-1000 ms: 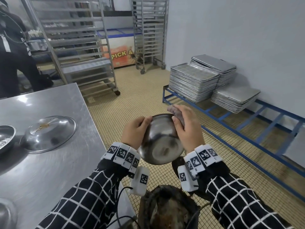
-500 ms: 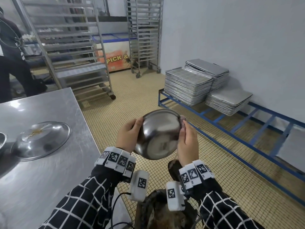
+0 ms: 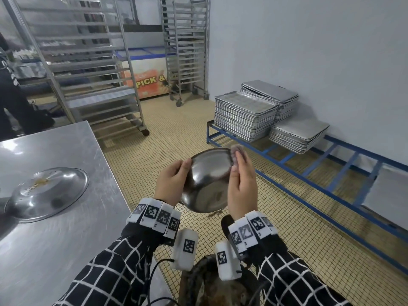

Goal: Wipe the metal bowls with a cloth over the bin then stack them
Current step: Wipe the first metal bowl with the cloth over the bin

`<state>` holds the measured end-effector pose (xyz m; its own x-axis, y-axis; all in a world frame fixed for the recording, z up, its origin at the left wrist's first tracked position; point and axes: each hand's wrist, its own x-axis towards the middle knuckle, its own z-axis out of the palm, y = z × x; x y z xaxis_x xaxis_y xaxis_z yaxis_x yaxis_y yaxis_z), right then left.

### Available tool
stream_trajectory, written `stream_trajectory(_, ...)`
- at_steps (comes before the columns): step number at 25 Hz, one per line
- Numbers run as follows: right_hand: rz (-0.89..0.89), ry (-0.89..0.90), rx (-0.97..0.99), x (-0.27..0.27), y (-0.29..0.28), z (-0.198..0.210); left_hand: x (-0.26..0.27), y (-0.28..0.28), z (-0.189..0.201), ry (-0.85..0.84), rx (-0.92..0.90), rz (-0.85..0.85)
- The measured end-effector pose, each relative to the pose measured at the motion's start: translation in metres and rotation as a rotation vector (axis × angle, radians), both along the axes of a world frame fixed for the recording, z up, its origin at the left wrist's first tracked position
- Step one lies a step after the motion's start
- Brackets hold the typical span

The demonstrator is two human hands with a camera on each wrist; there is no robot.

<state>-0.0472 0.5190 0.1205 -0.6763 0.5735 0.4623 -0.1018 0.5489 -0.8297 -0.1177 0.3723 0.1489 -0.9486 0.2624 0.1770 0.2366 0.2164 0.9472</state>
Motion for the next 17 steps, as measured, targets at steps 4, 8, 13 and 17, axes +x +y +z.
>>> stream_trajectory(4,-0.077,-0.107,-0.328,0.006,0.016,-0.021,0.001,-0.005,0.001,-0.056,0.117,0.0)
stream_trajectory(8,0.126,-0.169,-0.842,0.008,0.021,-0.018,0.005,-0.009,0.003,-0.08,0.207,0.008)
stream_trajectory(13,0.374,-0.297,-1.162,0.012,0.032,0.013,0.001,-0.015,-0.007,-0.097,0.291,-0.026)
stream_trajectory(17,0.335,-0.389,-0.992,0.013,0.028,0.01,-0.005,-0.018,-0.012,0.006,0.206,0.015)
